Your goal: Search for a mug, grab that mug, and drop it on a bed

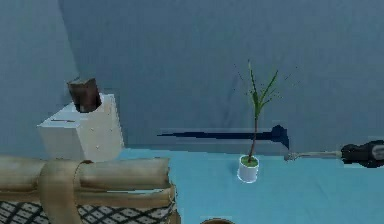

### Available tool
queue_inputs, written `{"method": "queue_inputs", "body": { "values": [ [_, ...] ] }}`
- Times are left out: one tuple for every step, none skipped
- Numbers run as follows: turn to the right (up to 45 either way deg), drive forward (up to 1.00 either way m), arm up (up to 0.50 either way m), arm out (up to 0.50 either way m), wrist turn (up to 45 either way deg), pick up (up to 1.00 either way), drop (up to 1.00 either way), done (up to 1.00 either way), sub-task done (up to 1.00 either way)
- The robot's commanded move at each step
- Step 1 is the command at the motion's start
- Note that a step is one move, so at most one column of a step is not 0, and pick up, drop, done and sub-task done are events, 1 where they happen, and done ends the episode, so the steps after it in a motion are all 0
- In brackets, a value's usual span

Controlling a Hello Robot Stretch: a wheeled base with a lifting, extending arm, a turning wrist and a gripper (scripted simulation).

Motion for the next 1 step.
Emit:
{"method": "queue_inputs", "body": {
  "values": [
    [45.0, 0.0, 0.0, 0.0, 0.0, 0.0, 0.0, 0.0, 0.0]
  ]
}}
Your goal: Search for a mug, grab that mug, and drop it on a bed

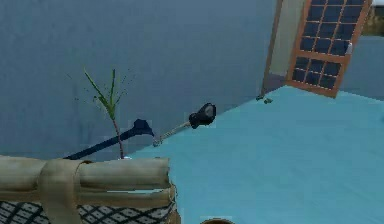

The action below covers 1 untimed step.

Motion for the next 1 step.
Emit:
{"method": "queue_inputs", "body": {
  "values": [
    [45.0, 0.0, 0.0, 0.0, 0.0, 0.0, 0.0, 0.0, 0.0]
  ]
}}
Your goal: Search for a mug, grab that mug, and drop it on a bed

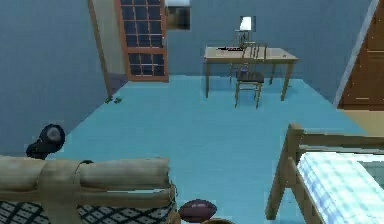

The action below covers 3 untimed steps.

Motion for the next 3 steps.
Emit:
{"method": "queue_inputs", "body": {
  "values": [
    [45.0, 0.0, 0.0, 0.0, 0.0, 0.0, 0.0, 0.0, 0.0],
    [12.0, 0.0, 0.0, 0.0, 0.0, 0.0, 0.0, 0.0, 0.0],
    [0.0, 0.25, 0.0, 0.0, 0.0, 0.0, 0.0, 0.0, 0.0]
  ]
}}
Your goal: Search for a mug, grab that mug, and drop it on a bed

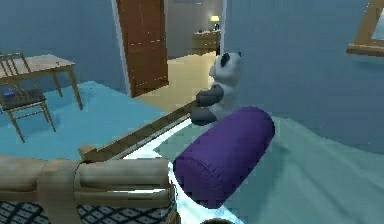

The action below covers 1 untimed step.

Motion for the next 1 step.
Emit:
{"method": "queue_inputs", "body": {
  "values": [
    [-45.0, 0.0, 0.0, 0.0, 0.0, 0.0, 0.0, 0.0, 0.0]
  ]
}}
